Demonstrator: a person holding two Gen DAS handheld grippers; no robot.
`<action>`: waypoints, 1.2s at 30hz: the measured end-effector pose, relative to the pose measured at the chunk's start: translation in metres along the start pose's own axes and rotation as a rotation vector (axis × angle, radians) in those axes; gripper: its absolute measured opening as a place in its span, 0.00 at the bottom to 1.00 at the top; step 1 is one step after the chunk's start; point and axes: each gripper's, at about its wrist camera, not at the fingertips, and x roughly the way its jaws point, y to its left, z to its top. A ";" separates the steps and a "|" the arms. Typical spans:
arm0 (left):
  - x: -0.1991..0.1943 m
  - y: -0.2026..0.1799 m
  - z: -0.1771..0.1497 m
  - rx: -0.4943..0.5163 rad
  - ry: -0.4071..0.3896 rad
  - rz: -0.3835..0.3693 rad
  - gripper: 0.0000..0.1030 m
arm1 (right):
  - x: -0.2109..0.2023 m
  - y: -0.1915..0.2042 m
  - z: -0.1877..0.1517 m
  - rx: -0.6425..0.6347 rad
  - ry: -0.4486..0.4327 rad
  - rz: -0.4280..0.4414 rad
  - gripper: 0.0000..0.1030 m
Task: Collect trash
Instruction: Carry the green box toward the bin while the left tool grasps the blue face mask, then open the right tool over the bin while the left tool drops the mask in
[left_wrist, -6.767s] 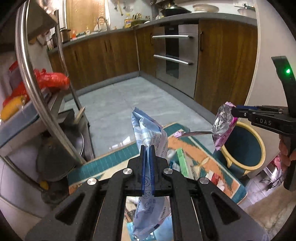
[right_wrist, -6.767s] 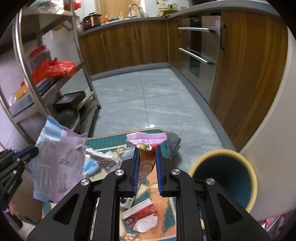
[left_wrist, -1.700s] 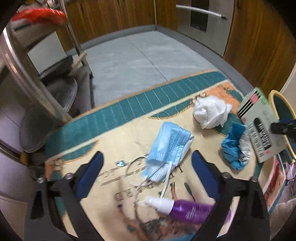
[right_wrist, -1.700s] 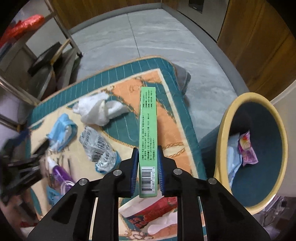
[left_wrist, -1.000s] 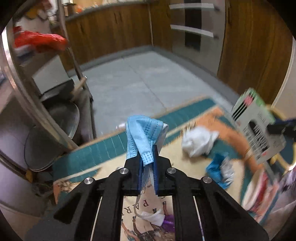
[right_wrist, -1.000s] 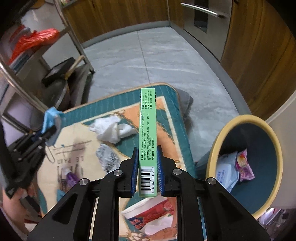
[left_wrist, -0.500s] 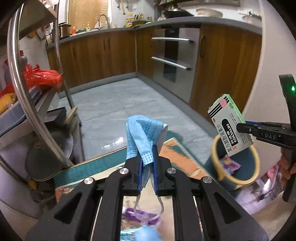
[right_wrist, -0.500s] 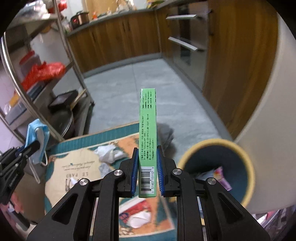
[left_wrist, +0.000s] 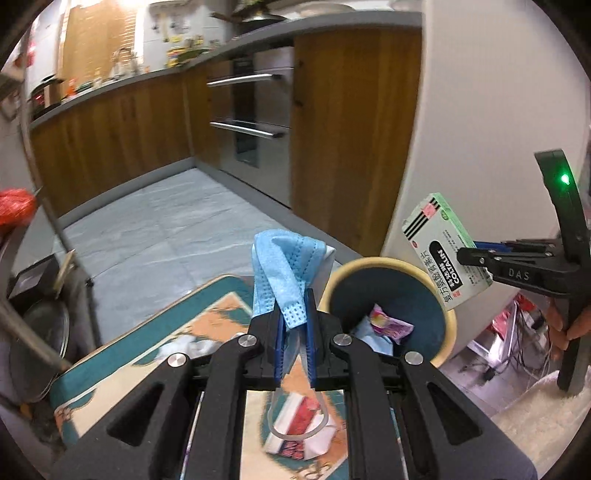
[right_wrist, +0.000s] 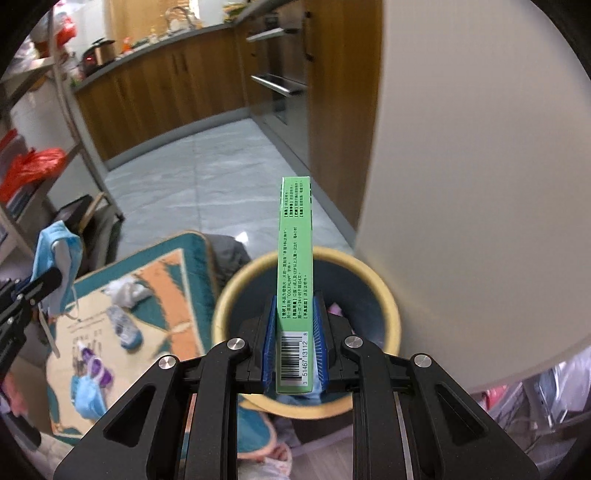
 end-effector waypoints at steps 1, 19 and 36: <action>0.007 -0.009 0.000 0.017 0.008 -0.012 0.09 | 0.002 -0.003 -0.002 -0.002 0.007 -0.014 0.19; 0.126 -0.104 -0.033 0.173 0.223 -0.111 0.09 | 0.065 -0.034 -0.020 -0.009 0.193 -0.038 0.19; 0.145 -0.093 -0.036 0.125 0.228 -0.087 0.43 | 0.086 -0.037 -0.013 0.006 0.212 -0.050 0.20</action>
